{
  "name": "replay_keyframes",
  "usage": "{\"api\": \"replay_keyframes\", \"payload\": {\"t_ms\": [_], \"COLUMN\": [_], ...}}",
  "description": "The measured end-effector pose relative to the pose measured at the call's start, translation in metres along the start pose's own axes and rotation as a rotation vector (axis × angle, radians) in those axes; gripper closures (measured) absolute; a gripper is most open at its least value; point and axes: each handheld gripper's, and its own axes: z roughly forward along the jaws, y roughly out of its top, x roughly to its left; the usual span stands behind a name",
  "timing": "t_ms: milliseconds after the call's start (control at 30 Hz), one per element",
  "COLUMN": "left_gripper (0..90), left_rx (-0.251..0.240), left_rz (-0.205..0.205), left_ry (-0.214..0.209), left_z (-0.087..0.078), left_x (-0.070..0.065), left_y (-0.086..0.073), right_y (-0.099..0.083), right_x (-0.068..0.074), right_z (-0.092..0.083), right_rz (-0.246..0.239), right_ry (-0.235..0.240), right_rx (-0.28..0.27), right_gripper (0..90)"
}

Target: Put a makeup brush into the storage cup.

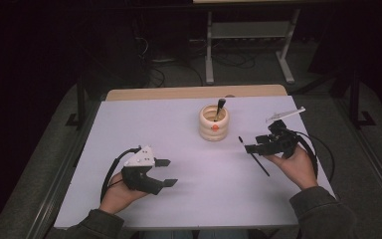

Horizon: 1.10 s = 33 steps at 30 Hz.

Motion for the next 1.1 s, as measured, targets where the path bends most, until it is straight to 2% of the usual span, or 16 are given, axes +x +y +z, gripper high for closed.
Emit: {"api": "replay_keyframes", "payload": {"t_ms": [133,333,500,767,1000,1100], "left_gripper": [33.6,33.5,33.5,33.5,33.6,33.5], "left_rx": [0.006,0.009,0.005,0.007,-0.005,-0.001], "left_rz": [0.01,0.003,0.008,0.008,0.004,0.0], "left_ry": [0.003,0.0,0.002,-0.007,-0.002,-0.006], "left_z": [-0.001,0.0,-0.001,0.0,-0.003,-0.002], "left_x": [0.002,0.002,0.002,0.001,0.002,0.002], "left_y": [0.0,0.0,0.0,0.0,0.0,0.0], "right_y": [-0.006,-0.014,-0.017,-0.02,-0.024,-0.028], "right_x": [0.0,-0.004,-0.007,-0.011,-0.012,-0.015], "right_z": [0.001,0.007,0.013,0.021,0.033,0.037], "right_rz": [0.005,0.006,0.042,0.035,0.024,0.032], "right_ry": [-0.018,-0.046,-0.07,-0.096,-0.133,-0.122], "right_rx": [0.02,0.073,0.109,0.154,0.242,0.256], "right_gripper": [35.0,38.0,44.2,52.0,60.0,63.9]}}
